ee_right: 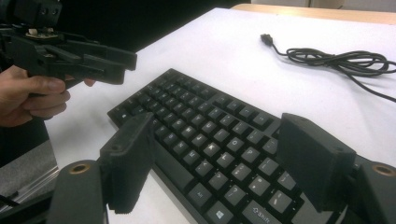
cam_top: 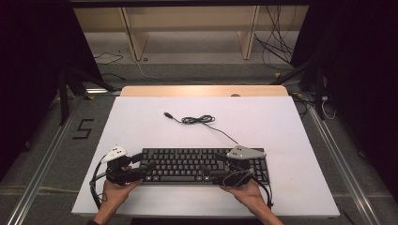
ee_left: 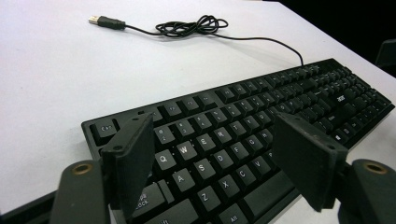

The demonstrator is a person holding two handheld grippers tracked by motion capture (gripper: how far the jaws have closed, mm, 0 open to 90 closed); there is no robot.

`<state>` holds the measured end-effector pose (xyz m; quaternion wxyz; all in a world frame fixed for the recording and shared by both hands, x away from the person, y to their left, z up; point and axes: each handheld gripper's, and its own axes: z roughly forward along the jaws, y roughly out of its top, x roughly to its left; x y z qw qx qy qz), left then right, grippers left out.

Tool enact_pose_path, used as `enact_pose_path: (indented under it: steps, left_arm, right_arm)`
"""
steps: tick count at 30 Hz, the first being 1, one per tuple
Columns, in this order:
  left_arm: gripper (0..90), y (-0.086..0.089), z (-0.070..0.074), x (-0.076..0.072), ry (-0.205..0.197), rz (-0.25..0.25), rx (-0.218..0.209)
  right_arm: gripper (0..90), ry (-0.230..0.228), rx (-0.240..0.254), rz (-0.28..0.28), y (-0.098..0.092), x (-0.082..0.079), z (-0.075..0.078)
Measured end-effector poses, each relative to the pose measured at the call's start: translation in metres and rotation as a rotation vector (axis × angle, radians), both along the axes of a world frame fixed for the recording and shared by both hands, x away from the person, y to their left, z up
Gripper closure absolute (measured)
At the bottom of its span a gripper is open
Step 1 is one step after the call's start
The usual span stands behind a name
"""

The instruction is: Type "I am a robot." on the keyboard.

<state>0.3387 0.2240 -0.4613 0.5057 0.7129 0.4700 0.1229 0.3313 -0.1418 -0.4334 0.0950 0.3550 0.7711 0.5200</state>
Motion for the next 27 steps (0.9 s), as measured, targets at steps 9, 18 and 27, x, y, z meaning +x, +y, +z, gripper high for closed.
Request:
enact_pose_path:
  steps: [9,18,27]
  left_arm:
    - [39.3,-0.001,-0.002,0.005,0.034,0.005,0.019]
    - [63.9,0.0,-0.006,0.01,0.077,0.005,0.06]
    - [85.1,-0.005,-0.01,0.013,0.11,-0.014,0.12]
  right_arm:
    - [27.6,-0.002,0.001,-0.001,-0.005,-0.004,0.0]
    - [27.3,-0.005,0.003,0.002,-0.007,-0.008,0.001]
    - [27.2,-0.003,0.003,0.004,-0.008,-0.011,0.001]
